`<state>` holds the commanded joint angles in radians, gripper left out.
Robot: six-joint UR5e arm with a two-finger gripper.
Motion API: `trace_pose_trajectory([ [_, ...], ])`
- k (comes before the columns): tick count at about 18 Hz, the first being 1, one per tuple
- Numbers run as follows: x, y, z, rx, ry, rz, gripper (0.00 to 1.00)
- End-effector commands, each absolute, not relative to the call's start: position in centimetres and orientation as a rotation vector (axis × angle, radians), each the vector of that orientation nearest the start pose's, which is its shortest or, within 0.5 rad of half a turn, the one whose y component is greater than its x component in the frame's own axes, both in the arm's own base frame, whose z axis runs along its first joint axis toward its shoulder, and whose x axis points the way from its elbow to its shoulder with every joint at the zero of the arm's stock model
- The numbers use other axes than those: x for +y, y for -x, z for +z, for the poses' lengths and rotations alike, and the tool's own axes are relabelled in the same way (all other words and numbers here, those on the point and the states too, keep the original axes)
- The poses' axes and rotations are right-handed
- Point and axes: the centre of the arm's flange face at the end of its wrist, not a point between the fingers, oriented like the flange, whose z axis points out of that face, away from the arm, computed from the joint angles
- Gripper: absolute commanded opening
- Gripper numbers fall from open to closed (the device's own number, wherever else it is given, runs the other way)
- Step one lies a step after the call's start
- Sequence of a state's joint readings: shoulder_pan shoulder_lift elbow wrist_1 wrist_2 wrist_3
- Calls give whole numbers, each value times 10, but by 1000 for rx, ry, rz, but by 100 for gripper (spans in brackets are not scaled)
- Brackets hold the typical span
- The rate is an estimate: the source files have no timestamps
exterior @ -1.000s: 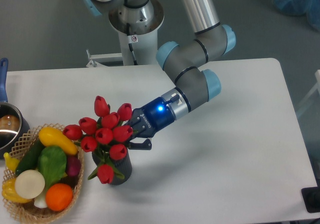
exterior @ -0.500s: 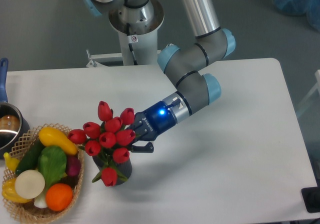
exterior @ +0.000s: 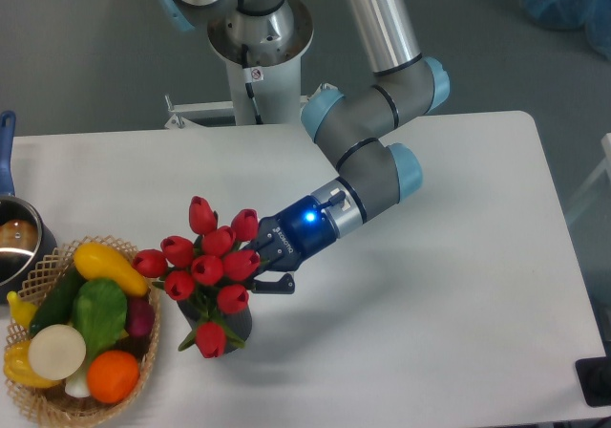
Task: Insert the flowers into the vase
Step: 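Lower the tulip stems down into the vase opening, then open the gripper to release the tulips in the vase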
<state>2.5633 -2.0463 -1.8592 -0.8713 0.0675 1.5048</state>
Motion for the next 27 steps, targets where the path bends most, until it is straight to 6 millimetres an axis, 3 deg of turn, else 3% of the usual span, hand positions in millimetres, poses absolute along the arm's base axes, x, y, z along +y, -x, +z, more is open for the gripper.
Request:
trace_pose_trajectory([
  [17,507,359,247,384,1619,-524,39],
  [24,506,359,243,396,1615,-510,59],
  [27,503,362,242,390,1616,-505,75],
])
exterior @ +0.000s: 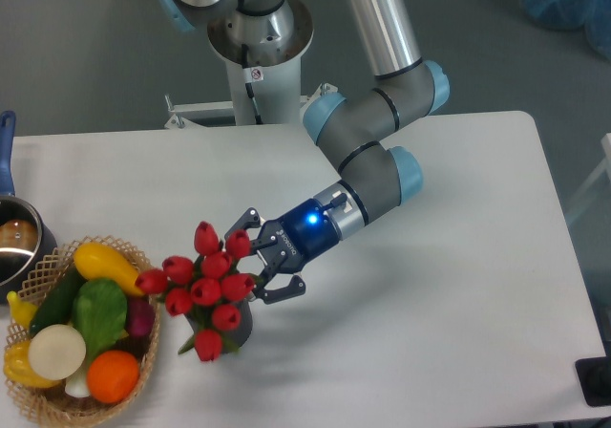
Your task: Insert the flowers into the vase
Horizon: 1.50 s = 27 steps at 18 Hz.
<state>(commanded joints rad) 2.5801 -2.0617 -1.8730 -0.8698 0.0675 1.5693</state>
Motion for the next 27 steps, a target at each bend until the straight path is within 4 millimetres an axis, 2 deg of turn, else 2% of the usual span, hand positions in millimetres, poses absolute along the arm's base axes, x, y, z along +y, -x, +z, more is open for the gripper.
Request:
trace_pose_trajectory([
  [2,499,364,244,385,1616,-498,77],
  [3,497,365,243,380,1617,-498,82],
  [5,492,369,248,376,1618,-482,100],
  [9,473,382,255,398,1744,-416,100],
  [13,452,399,278,387,1770,-347,100],
  [17,418,426,306,342,1783,-257,100],
  [22,386,452,326,335,1890,-137,100],
  [25,374,463,343,337,1903,-82,100],
  [27,356,472,353,320,1941,-31,100],
])
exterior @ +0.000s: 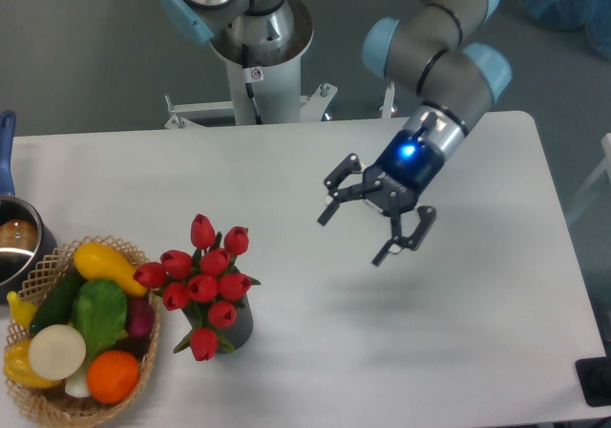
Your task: Insert the flowers into the vase
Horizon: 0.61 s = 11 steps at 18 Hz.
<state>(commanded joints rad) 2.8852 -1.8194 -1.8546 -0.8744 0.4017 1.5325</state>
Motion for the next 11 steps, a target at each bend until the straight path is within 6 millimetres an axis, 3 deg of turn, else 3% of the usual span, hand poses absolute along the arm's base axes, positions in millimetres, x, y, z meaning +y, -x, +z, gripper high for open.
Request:
trace_pose_trajectory([
  [3,335,485,361,287,2007,25,100],
  [5,334,495,387,282,2018,65,100],
  [9,293,516,387,181,2227,162,100],
  [11,278,514,404,166,2307,238,100],
])
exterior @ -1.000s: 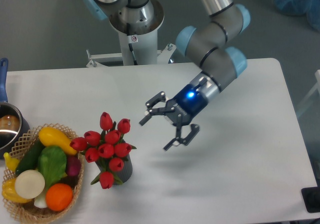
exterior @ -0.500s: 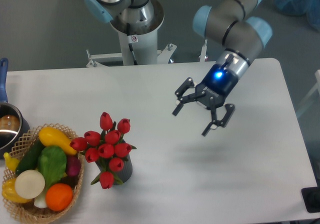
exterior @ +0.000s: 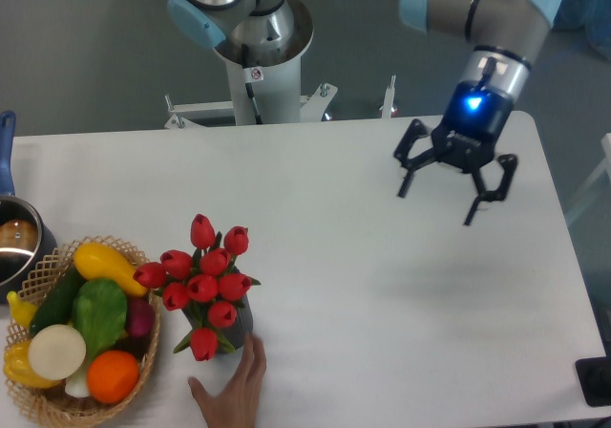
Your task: Insert the flowers into the vase
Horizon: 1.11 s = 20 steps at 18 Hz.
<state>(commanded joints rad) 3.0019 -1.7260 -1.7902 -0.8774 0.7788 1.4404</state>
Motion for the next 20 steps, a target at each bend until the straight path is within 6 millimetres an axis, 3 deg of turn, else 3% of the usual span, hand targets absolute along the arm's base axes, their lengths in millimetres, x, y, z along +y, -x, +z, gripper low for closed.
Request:
trace_pose_trajectory([
  [5,228,511,430,57,2528,387,100],
  [11,186,475,468,-24,2855,514,100],
  [20,113,466,483,297,3038,485,100],
])
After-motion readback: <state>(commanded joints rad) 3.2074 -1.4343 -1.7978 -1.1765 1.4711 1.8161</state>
